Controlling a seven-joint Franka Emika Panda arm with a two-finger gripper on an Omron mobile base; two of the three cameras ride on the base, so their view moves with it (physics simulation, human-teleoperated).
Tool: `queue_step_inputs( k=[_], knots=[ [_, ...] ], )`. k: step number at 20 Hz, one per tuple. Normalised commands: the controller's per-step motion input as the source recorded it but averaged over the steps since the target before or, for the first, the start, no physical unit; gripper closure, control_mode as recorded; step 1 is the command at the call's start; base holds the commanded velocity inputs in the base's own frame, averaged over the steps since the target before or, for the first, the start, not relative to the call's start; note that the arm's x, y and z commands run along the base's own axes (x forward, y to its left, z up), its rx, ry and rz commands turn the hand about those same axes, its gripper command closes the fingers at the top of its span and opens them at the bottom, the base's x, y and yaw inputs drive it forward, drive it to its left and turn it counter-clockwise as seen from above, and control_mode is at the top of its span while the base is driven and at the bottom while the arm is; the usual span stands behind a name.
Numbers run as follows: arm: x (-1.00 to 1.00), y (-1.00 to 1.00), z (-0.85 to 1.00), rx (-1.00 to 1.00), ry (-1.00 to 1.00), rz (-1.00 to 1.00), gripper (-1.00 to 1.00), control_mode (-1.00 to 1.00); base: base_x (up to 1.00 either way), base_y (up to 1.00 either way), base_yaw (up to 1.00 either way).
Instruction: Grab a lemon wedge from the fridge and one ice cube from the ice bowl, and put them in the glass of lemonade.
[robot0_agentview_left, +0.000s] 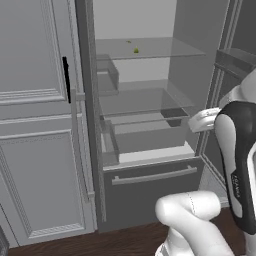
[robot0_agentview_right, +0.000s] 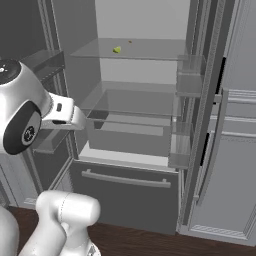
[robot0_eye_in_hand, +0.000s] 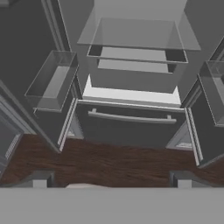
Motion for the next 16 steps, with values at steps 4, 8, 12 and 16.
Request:
queue_step_inputs(
  k=[4,8,12,16],
  knots=[
    [0.00,0.00,0.00,0.00,0.00,0.00,-1.00,1.00,0.89,-0.32,0.04],
    [0.00,0.00,0.00,0.00,0.00,0.00,-1.00,1.00,1.00,-0.55,0.02],
    [0.00,0.00,0.00,0.00,0.00,0.00,-1.00,1.00,0.76,-0.50,0.00],
    [0.00,0.00,0.00,0.00,0.00,0.00,-1.00,1.00,0.65,0.24,0.00]
  ],
)
